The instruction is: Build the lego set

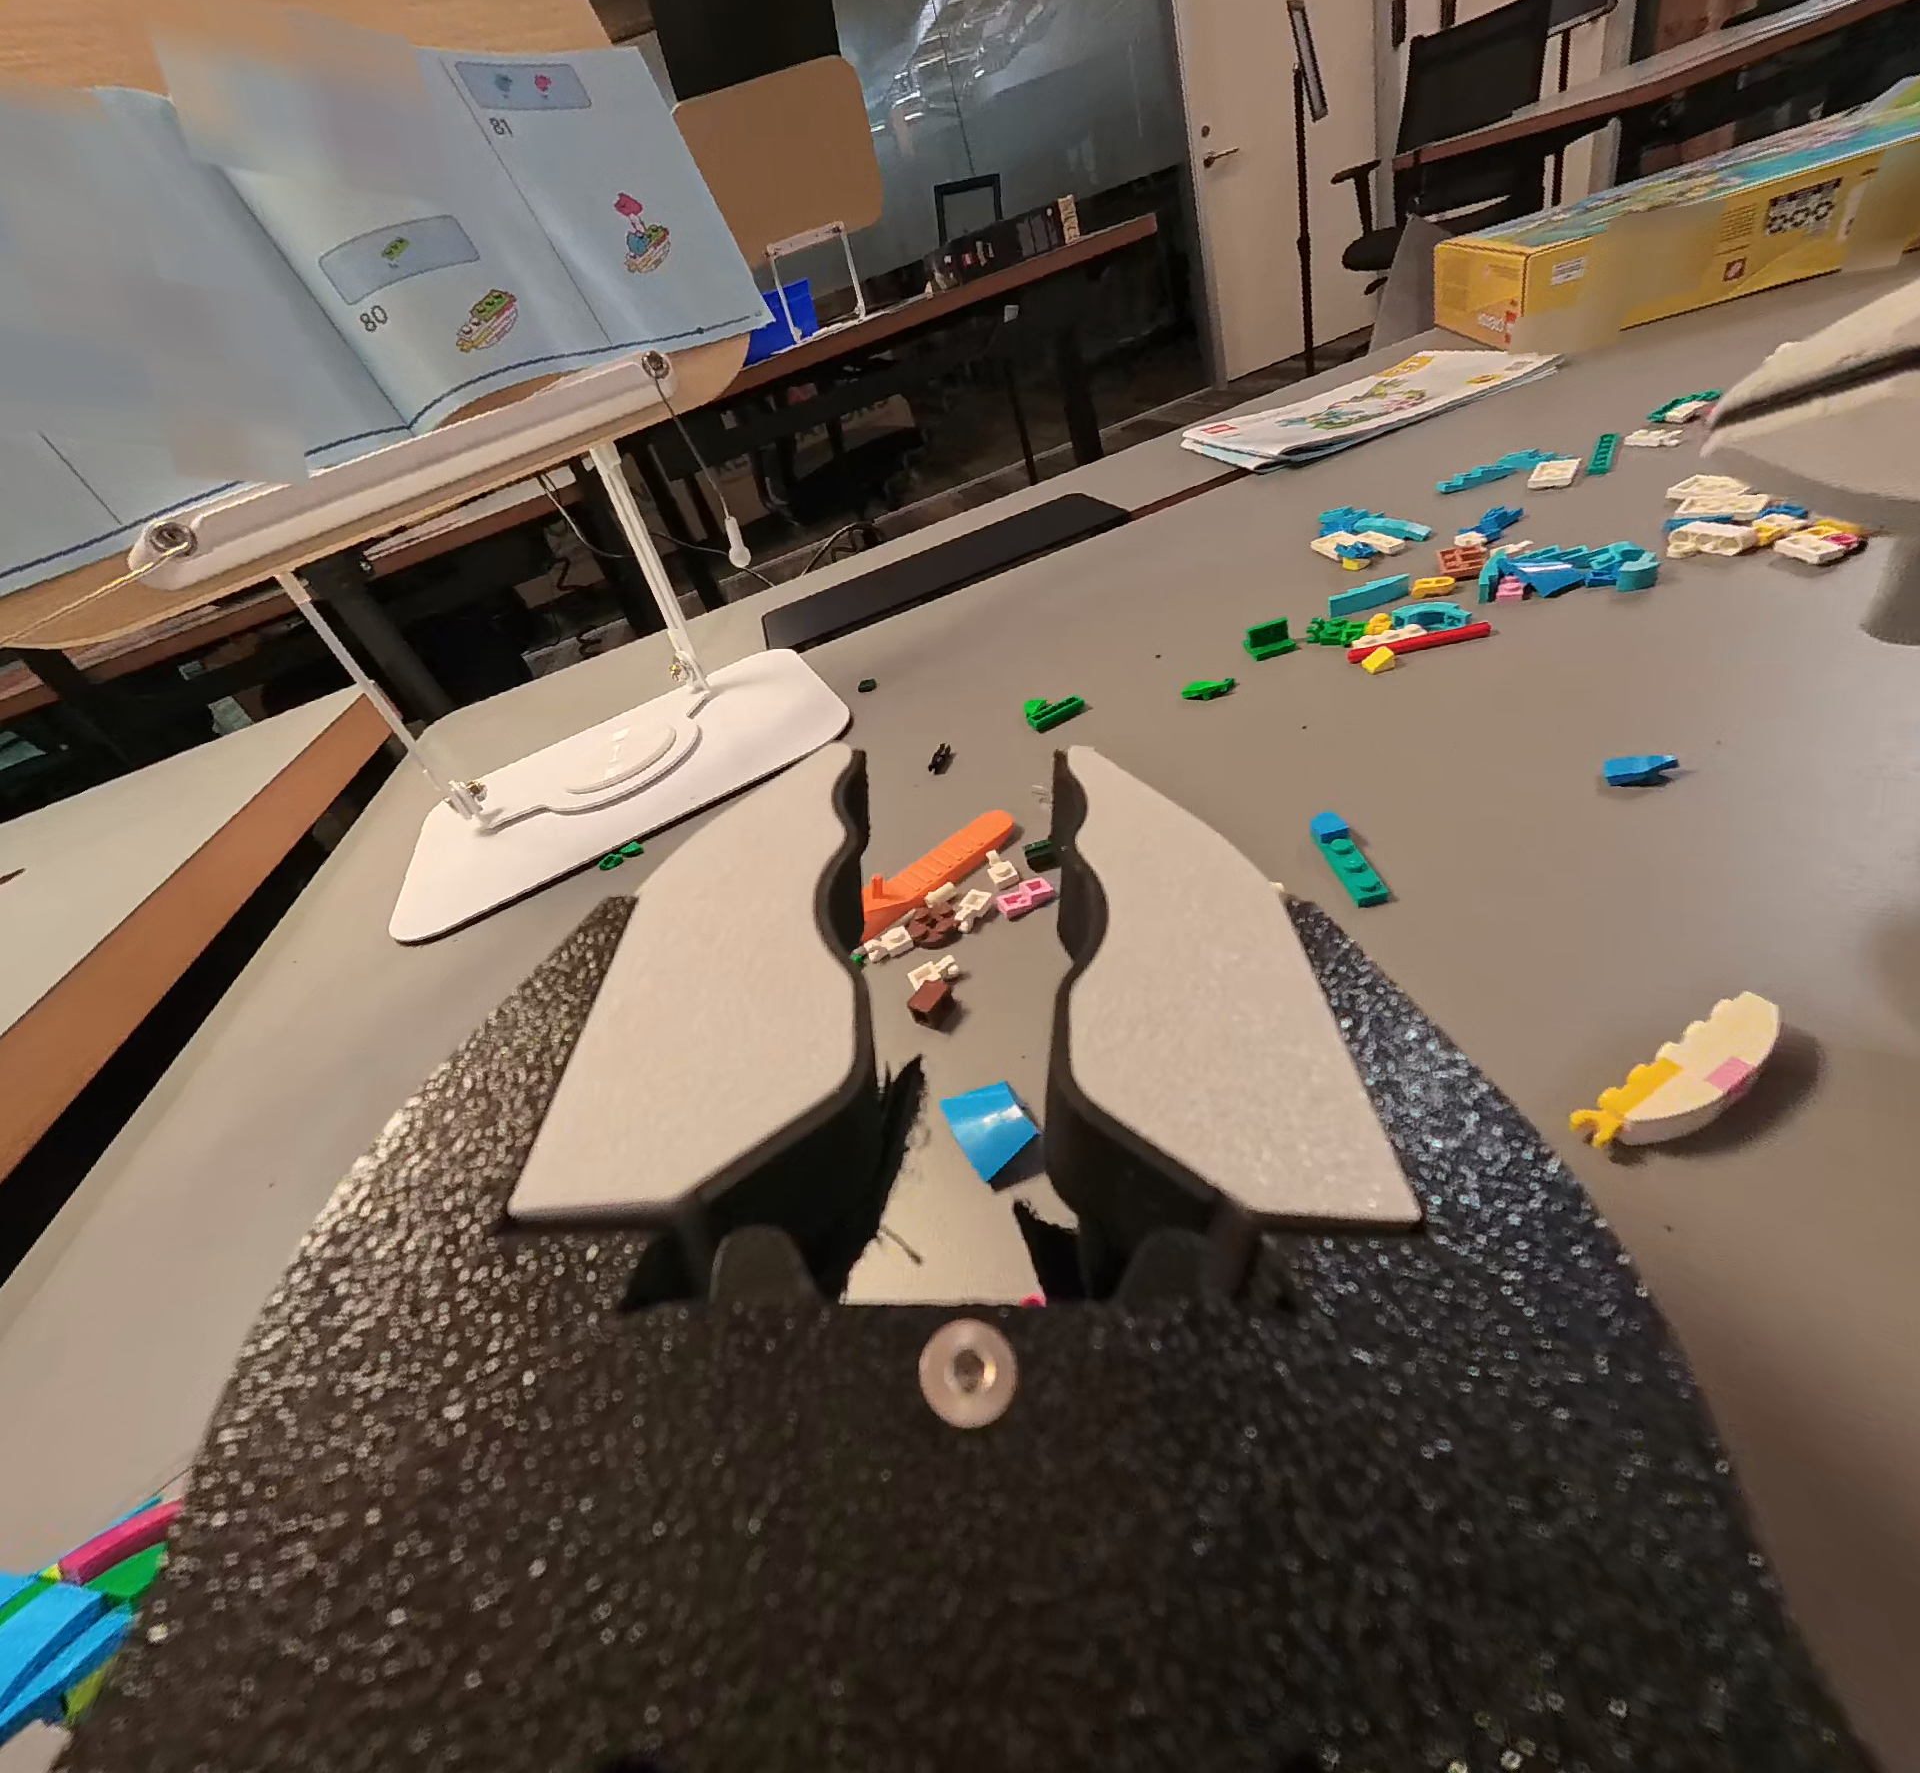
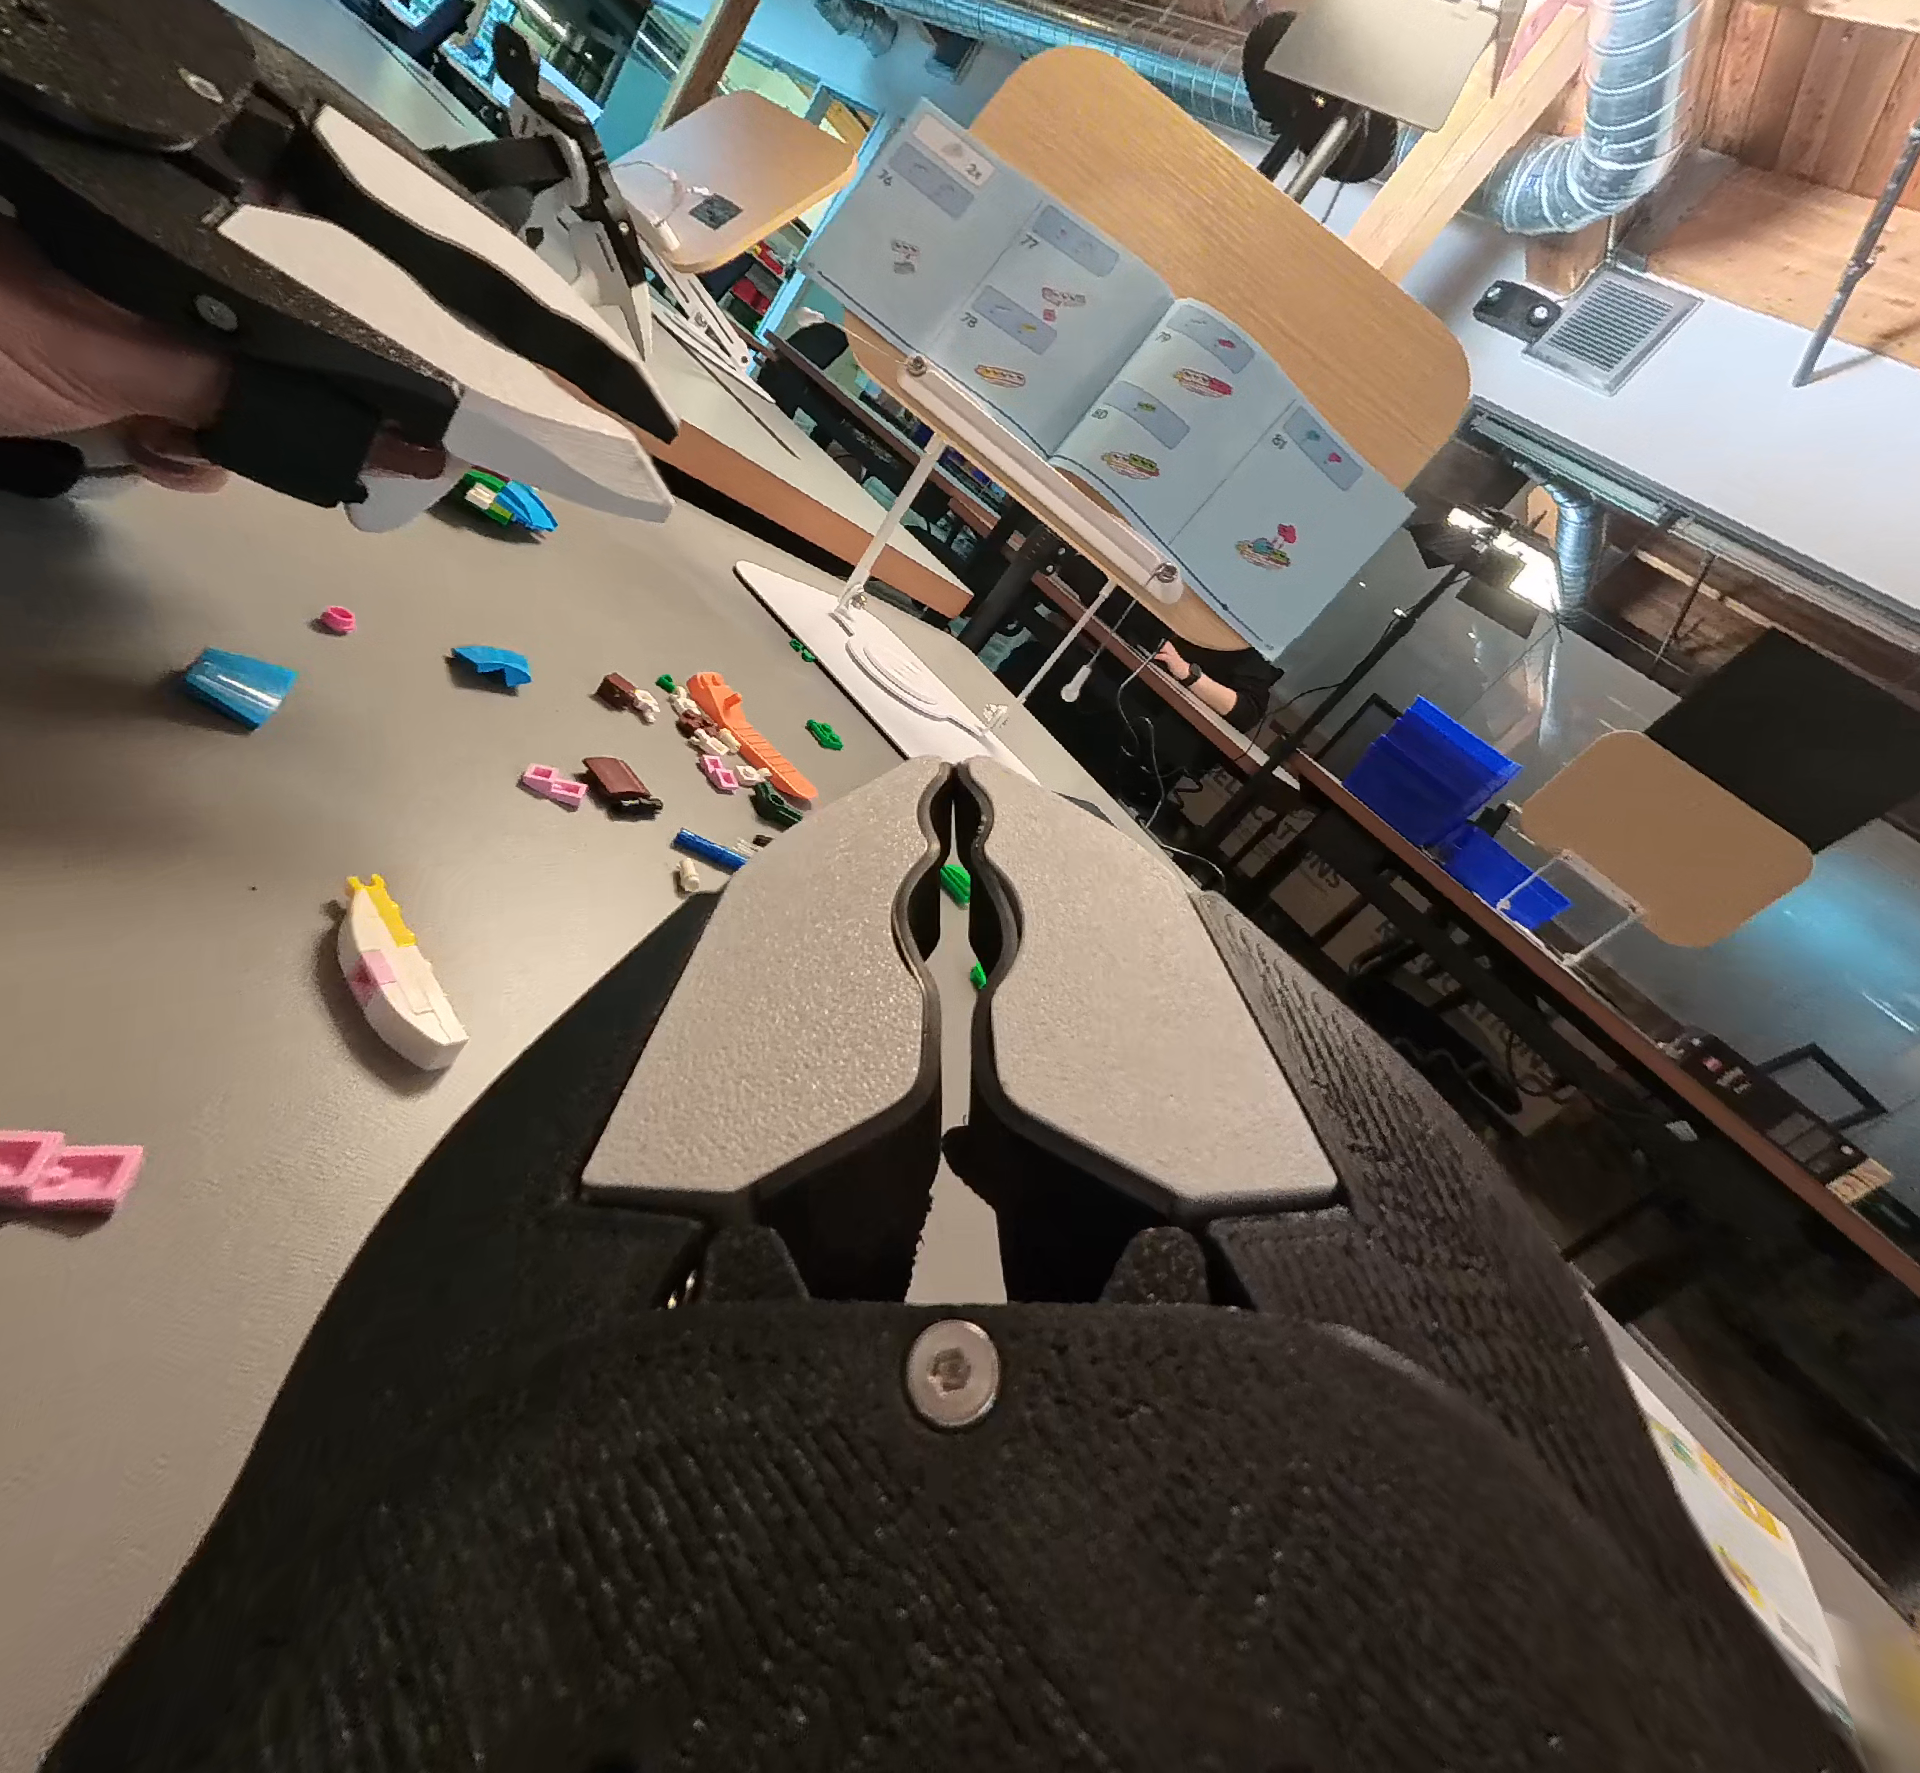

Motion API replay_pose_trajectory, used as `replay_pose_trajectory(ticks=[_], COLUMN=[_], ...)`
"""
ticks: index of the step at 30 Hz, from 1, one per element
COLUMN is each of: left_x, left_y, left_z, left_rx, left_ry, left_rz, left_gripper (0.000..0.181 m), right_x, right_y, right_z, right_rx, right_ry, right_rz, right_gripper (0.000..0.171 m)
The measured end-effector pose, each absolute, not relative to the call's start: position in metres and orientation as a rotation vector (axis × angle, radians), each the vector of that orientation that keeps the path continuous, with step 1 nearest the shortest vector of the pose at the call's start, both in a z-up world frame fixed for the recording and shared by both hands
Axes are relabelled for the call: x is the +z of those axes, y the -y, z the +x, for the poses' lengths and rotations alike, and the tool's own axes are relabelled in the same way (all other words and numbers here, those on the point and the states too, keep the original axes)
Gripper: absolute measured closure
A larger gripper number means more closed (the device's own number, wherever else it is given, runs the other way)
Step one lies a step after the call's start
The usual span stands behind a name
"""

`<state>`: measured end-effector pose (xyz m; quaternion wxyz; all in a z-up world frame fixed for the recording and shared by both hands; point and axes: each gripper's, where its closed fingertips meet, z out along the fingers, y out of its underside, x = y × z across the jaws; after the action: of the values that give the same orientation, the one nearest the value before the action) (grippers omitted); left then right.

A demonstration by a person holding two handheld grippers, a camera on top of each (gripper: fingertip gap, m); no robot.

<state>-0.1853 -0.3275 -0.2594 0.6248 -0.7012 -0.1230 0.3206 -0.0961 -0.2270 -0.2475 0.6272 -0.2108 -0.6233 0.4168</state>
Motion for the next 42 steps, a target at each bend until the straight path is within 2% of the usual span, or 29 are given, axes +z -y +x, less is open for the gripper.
replay_pose_trajectory(ticks=[7,12,15,19,31,39,42], left_x=[-0.258,-0.258,-0.258,-0.257,-0.257,-0.256,-0.257], left_y=[0.327,0.323,0.322,0.32,0.317,0.316,0.315], left_z=[-0.182,-0.178,-0.176,-0.175,-0.169,-0.167,-0.166], left_rx=[0.719,0.704,0.704,0.683,0.654,0.649,0.652], left_ry=[0.274,0.249,0.235,0.233,0.21,0.196,0.19], left_rz=[-1.596,-1.6,-1.601,-1.595,-1.601,-1.601,-1.605], left_gripper=[0.148,0.148,0.148,0.148,0.147,0.146,0.146], right_x=[-0.245,-0.222,-0.195,-0.184,-0.239,-0.246,-0.255], right_y=[0.234,0.225,0.182,0.139,0.046,-0.009,-0.035], right_z=[-0.093,-0.084,-0.07,-0.04,-0.001,0.001,-0.016], right_rx=[0.969,0.959,0.857,0.961,0.811,0.61,0.592], right_ry=[1.44,1.476,1.508,1.571,1.727,1.898,1.899], right_rz=[-0.447,-0.404,-0.515,-0.699,-1.058,-1.202,-1.396], right_gripper=[0.171,0.171,0.152,0.151,0.158,0.159,0.162])
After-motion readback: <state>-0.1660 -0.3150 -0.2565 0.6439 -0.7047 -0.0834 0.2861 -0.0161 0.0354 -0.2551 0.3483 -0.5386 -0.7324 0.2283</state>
